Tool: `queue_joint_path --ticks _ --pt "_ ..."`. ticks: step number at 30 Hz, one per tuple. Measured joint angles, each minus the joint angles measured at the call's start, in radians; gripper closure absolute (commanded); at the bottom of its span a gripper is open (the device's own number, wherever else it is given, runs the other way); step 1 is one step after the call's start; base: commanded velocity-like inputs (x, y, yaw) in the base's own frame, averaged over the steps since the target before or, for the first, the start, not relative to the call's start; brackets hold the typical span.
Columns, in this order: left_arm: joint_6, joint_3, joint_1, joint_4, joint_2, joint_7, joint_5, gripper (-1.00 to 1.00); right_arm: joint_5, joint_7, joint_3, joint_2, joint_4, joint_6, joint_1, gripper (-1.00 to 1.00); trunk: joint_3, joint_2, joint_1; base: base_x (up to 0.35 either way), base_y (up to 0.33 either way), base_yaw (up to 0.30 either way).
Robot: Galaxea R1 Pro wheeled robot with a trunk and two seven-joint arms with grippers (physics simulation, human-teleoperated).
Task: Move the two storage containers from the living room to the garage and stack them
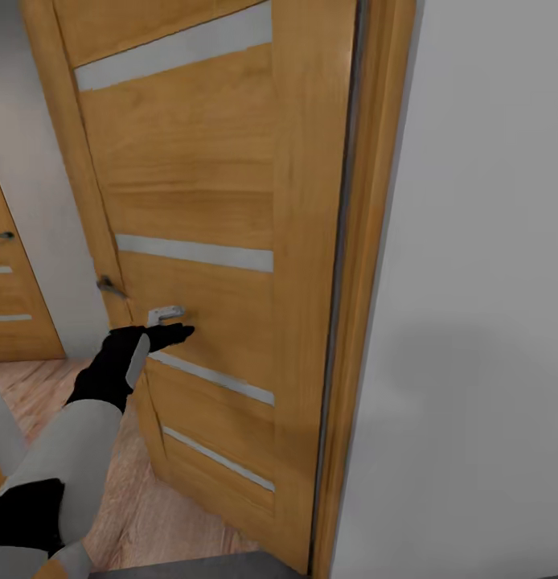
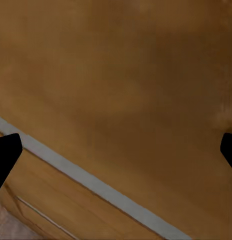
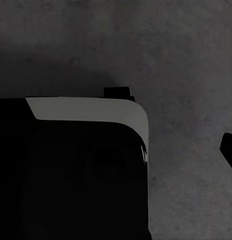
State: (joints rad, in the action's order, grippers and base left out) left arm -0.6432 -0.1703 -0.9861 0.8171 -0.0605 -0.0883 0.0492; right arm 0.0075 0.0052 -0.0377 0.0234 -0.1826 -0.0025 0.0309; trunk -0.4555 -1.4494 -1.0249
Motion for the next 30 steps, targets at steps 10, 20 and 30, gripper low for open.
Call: queue_joint_path --ticks 10,20,30 --pt "0.177 0.052 -0.186 -0.285 0.072 0.095 0.005 -1.0 0.0 0.007 0.004 -0.002 0.001 0.001 0.0 -1.0 0.0 0.0 0.0 0.0 0.0 0.0" --pt "0.195 0.055 -0.312 -0.403 0.076 0.12 0.001 -1.0 0.0 0.006 0.005 -0.001 0.002 0.002 0.0 -1.0 0.0 0.0 0.0 0.0 0.0 -0.004" --pt "0.191 0.055 -0.324 -0.413 0.075 0.123 0.012 -1.0 -0.001 0.007 0.002 0.001 0.002 0.005 -0.001 -1.0 0.0 0.0 0.0 0.0 0.0 -0.02"
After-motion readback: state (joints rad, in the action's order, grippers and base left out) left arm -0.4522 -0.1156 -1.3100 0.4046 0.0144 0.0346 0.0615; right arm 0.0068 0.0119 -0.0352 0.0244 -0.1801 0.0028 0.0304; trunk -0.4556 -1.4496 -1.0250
